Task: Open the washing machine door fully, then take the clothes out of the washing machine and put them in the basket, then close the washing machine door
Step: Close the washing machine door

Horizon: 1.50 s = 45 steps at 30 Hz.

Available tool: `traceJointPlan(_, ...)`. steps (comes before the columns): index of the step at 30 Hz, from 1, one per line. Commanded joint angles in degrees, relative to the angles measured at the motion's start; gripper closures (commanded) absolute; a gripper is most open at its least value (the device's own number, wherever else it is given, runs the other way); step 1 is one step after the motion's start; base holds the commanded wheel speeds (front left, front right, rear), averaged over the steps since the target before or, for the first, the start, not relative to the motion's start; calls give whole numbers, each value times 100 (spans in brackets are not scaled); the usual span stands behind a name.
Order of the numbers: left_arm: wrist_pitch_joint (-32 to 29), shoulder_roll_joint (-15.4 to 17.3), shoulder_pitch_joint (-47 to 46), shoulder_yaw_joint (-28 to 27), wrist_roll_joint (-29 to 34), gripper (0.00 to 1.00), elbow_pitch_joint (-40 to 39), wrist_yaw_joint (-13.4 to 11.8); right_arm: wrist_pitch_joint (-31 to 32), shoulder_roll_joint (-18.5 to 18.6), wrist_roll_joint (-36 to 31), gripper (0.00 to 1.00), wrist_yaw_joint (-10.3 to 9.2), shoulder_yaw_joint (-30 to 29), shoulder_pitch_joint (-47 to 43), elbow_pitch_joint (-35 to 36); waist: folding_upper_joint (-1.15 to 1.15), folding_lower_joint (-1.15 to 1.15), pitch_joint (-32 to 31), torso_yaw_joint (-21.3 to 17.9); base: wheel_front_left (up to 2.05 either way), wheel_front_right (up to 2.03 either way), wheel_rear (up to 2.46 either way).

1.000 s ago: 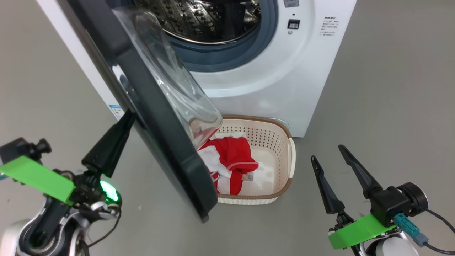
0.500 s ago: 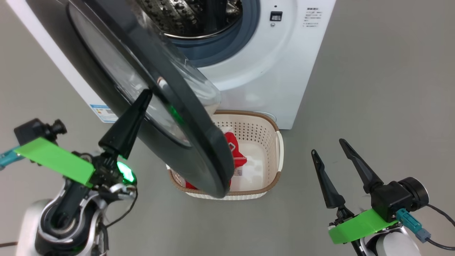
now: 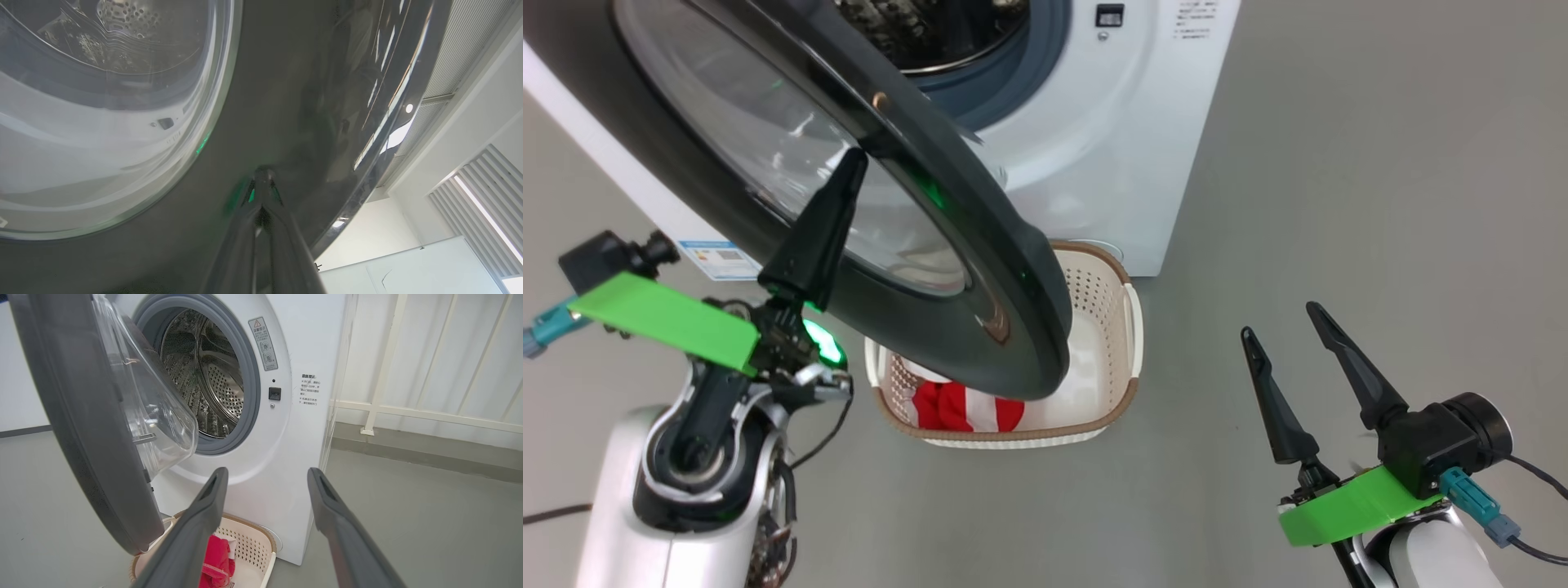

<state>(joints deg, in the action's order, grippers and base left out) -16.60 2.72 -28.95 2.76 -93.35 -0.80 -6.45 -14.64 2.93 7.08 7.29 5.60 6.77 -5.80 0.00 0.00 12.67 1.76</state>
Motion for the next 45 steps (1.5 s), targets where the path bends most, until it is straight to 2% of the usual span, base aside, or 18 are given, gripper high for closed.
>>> traceJointPlan(1, 26, 72, -241, -124, 61, 100, -116, 75, -36, -5, 64, 0, 20, 106, 162, 157, 0, 0, 56, -69, 0, 0, 0)
traceJointPlan(17, 306, 30, -1123, -55, -207, 100, 612, 343, -36, -5, 117, 0, 20, 105, 278, 185, 0, 0, 297, -472, 0, 0, 0)
traceJointPlan(34, 650, 21, -1987, 16, -200, 100, 1756, 751, -36, -5, 83, 0, 20, 111, 334, 197, 0, 0, 492, -756, 0, 0, 0)
traceJointPlan(45, 736, 55, -2318, -77, -142, 100, 2156, 945, -36, -5, 89, 0, 20, 149, 360, 219, 0, 0, 604, -913, 0, 0, 0)
